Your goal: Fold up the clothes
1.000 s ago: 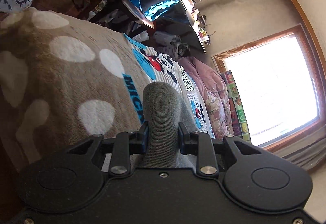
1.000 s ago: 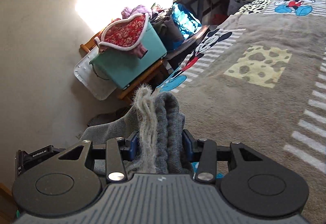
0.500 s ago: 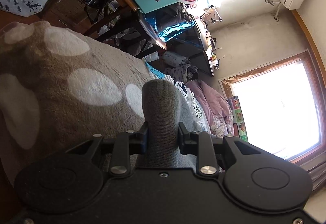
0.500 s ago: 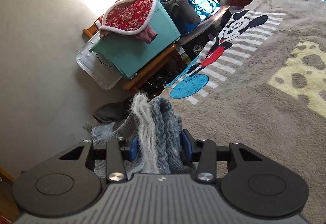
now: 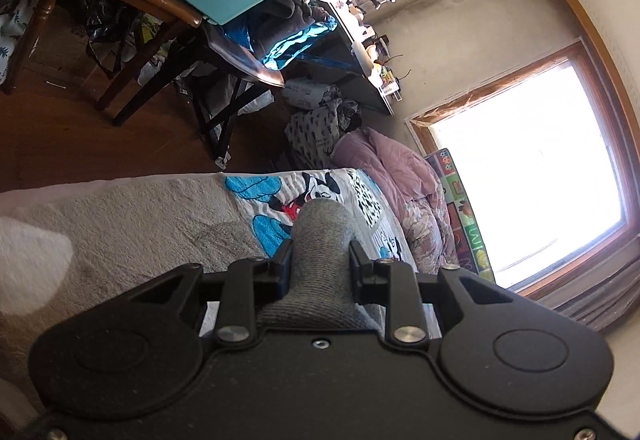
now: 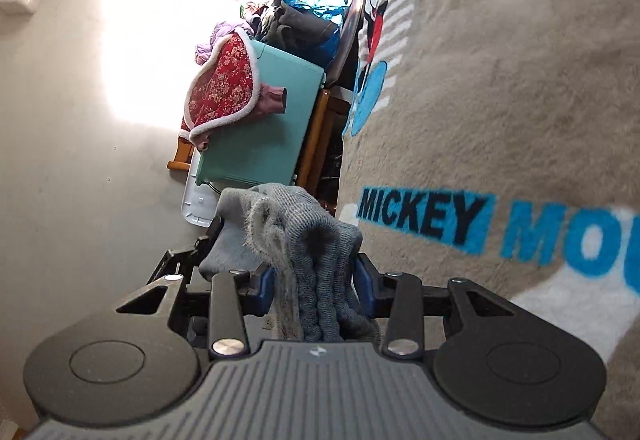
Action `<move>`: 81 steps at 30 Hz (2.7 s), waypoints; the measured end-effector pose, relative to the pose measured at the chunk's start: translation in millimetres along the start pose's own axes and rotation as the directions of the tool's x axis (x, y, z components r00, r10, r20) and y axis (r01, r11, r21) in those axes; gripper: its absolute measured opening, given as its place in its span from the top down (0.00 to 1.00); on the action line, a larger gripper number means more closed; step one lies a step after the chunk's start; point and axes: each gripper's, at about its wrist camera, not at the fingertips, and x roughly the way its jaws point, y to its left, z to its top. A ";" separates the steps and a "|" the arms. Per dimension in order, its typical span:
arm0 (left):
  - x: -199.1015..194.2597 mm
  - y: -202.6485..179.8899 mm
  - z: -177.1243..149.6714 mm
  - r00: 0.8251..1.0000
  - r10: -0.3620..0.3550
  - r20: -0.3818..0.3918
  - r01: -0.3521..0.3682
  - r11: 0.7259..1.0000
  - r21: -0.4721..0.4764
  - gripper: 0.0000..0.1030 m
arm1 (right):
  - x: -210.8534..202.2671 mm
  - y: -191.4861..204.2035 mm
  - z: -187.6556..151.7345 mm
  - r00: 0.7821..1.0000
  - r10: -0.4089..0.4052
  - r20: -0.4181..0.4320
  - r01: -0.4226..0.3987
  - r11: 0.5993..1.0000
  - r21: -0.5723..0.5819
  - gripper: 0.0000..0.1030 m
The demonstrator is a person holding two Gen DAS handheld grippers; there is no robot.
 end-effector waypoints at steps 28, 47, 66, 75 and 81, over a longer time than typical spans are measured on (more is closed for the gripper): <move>-6.3 -44.5 -119.7 0.959 0.166 0.231 -0.259 0.848 0.463 0.62 | 15.1 -1.0 -22.6 0.964 -0.256 0.070 0.265 0.910 -0.320 0.52; -32.7 -60.1 -190.5 0.952 0.255 0.167 -0.305 0.806 0.508 0.43 | -63.2 29.1 -38.2 0.945 -0.312 0.102 0.325 0.847 -0.420 0.48; -66.2 -177.8 -292.2 0.966 0.256 -0.025 -0.186 0.762 0.620 0.12 | -243.1 68.9 -73.2 0.823 -0.424 0.378 0.562 0.700 -0.440 0.01; -71.3 -226.4 -337.7 0.955 0.293 0.037 -0.240 0.697 0.676 0.02 | -318.9 68.4 -85.1 0.735 -0.480 0.478 0.666 0.641 -0.381 0.00; -89.1 -232.8 -335.7 0.881 0.437 0.179 -0.436 0.604 0.668 0.00 | -317.8 79.7 -85.6 0.767 -0.449 0.458 0.631 0.654 -0.417 0.00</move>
